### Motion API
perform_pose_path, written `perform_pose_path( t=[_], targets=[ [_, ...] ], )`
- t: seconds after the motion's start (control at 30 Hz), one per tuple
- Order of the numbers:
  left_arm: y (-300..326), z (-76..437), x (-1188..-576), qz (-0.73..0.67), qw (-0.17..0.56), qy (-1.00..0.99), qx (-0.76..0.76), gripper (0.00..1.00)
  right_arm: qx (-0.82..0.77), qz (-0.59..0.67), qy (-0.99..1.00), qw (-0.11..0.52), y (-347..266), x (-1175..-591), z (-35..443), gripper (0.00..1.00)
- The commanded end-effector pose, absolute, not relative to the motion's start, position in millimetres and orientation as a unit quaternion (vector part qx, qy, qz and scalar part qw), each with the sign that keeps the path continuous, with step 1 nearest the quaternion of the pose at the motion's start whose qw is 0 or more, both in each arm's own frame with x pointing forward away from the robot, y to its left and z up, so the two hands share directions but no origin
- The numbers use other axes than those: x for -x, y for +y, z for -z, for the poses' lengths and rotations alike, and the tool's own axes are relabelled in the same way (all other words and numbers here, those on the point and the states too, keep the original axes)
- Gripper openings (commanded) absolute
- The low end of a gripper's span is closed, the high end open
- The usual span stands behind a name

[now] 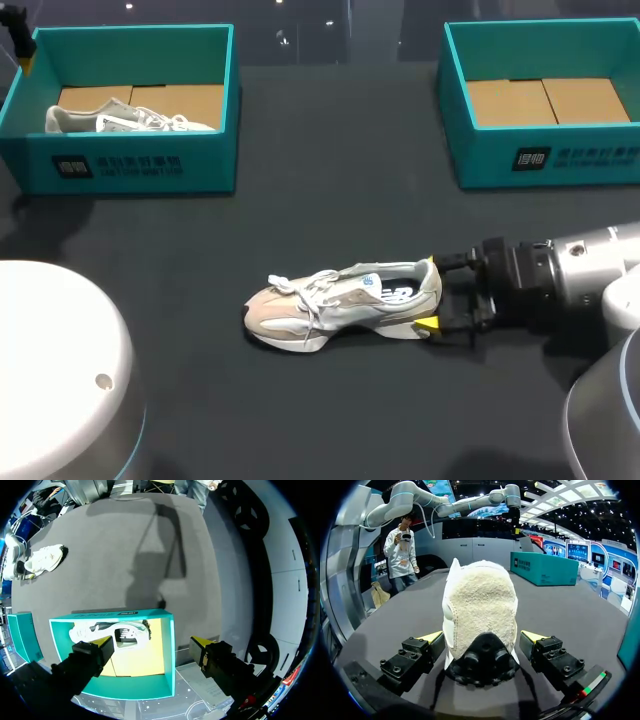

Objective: Take the shoe out of the shoebox, open the shoe tongue, remove and reinsert the insole, then place the shoe into the shoebox

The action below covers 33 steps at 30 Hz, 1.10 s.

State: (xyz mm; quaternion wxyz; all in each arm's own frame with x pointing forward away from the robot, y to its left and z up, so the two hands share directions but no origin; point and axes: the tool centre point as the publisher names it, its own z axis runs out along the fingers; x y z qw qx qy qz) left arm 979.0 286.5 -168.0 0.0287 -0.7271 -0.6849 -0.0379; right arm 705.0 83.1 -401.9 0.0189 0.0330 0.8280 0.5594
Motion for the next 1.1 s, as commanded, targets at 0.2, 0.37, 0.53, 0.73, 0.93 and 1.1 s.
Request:
perform_pose_path(
  t=[0.2, 0.37, 0.53, 0.73, 0.93, 1.1],
  targets=[
    [287, 167, -979, 0.039, 0.029, -0.685, 0.727, 1.0, -0.028, -0.566, 0.824, 0.016, 95, -706, 409, 1.0],
    [287, 167, -979, 0.039, 0.029, -0.685, 0.727, 1.0, -0.027, -0.569, 0.822, 0.015, 101, -706, 410, 1.0],
    [287, 167, -979, 0.039, 0.029, -0.685, 0.727, 1.0, -0.023, -0.57, 0.821, 0.012, 107, -706, 411, 1.0],
    [287, 167, -979, 0.039, 0.029, -0.685, 0.727, 1.0, -0.022, -0.571, 0.82, 0.008, 114, -707, 414, 1.0],
    [287, 167, -979, 0.039, 0.029, -0.685, 0.727, 1.0, -0.019, -0.576, 0.817, 0.005, 118, -707, 416, 0.61],
    [287, 167, -979, 0.039, 0.029, -0.685, 0.727, 1.0, -0.018, -0.578, 0.816, 0.007, 119, -708, 415, 0.0]
  ],
)
